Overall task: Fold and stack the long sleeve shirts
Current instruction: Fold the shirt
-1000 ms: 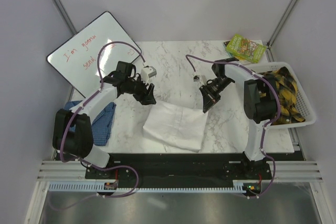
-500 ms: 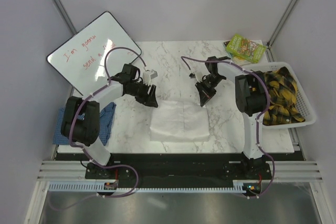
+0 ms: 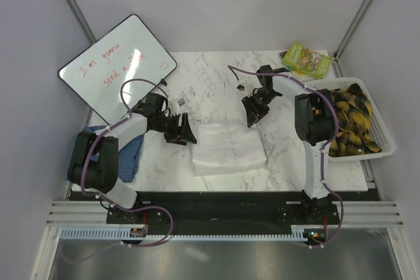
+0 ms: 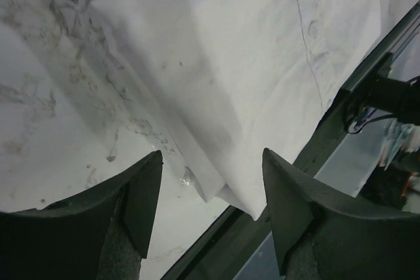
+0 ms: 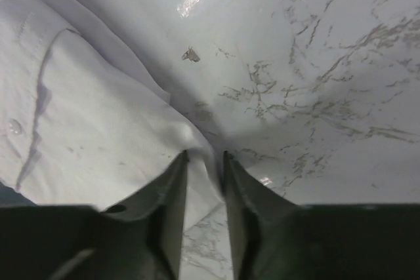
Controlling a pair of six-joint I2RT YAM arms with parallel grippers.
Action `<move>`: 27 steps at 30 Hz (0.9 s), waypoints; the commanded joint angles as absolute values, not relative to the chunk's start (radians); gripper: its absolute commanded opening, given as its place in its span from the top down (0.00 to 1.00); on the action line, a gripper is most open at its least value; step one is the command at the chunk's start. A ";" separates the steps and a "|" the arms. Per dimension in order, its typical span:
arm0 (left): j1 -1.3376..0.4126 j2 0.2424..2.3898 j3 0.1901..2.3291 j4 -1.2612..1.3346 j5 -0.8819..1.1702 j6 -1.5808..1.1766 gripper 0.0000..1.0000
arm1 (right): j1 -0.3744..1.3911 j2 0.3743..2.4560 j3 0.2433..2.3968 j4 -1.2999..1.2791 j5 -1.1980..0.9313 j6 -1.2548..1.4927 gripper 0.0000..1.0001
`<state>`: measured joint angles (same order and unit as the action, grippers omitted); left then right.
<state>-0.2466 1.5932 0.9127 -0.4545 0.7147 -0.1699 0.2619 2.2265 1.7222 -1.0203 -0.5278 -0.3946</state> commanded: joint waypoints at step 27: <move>-0.247 1.637 0.736 -0.233 0.672 -0.503 0.53 | 0.155 1.968 1.344 -0.977 -0.680 -0.290 0.27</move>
